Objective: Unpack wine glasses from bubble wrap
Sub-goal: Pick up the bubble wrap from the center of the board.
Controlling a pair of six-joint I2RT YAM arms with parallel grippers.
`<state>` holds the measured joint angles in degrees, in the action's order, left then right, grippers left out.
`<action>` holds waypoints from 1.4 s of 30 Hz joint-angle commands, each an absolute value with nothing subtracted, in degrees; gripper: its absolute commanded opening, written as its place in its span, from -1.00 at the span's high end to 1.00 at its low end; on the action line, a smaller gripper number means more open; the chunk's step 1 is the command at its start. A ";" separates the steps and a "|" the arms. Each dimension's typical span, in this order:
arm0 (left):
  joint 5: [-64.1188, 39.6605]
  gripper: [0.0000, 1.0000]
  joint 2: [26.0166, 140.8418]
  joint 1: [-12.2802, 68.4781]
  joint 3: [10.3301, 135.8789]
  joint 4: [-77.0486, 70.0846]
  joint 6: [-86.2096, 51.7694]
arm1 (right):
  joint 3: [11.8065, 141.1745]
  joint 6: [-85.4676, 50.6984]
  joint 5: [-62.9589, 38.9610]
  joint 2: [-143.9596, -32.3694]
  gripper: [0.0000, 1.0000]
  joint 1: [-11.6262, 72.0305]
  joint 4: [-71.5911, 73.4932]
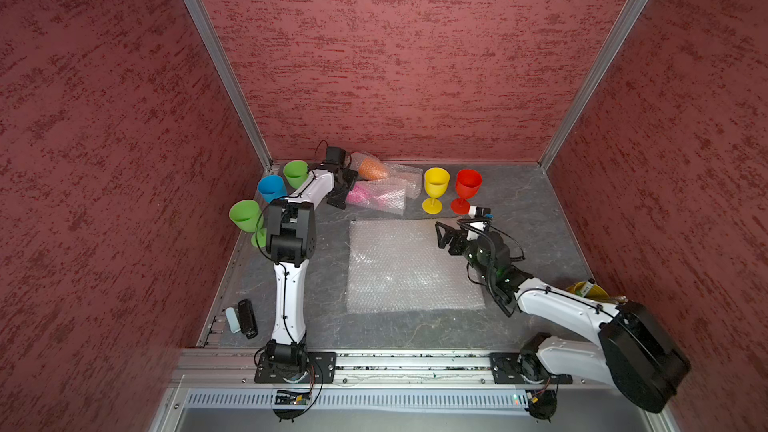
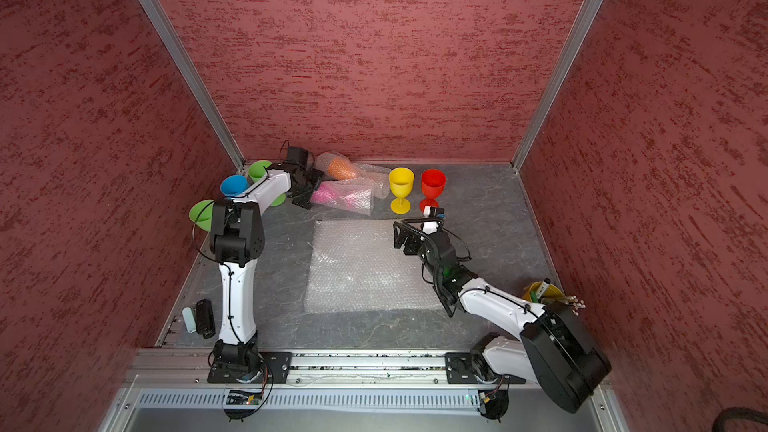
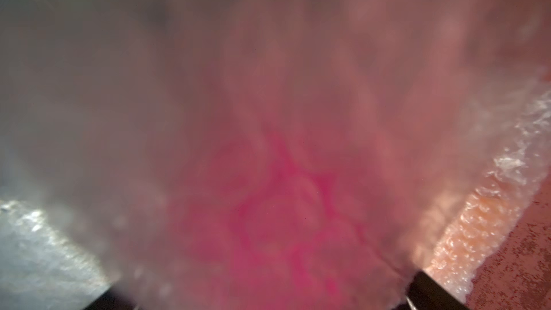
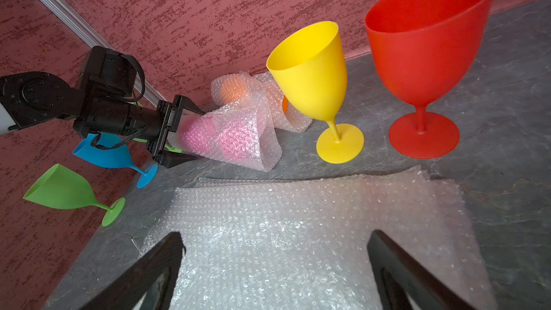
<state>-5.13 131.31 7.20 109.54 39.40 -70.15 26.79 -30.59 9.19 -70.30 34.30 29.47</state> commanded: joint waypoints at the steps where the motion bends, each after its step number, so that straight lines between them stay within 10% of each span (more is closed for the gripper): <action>1: -4.97 -0.98 133.91 7.25 109.63 42.36 -68.95 | 26.78 -32.16 8.25 -70.60 -0.97 34.61 31.88; 14: -5.54 -0.51 126.87 6.46 105.86 38.77 -69.43 | 27.46 -32.87 7.27 -68.55 -0.97 34.67 30.77; 30: -9.29 -0.50 100.58 4.59 99.02 41.26 -62.80 | 41.20 -24.30 15.62 -60.93 -0.98 34.67 3.44; 42: -11.12 -0.54 80.00 18.77 83.20 37.75 -32.06 | 40.88 -21.56 -2.67 -53.38 -0.98 32.17 4.99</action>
<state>-6.61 81.84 16.69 86.30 38.79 -44.01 38.11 -22.63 0.89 -53.06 32.51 7.68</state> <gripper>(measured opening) 0.772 0.987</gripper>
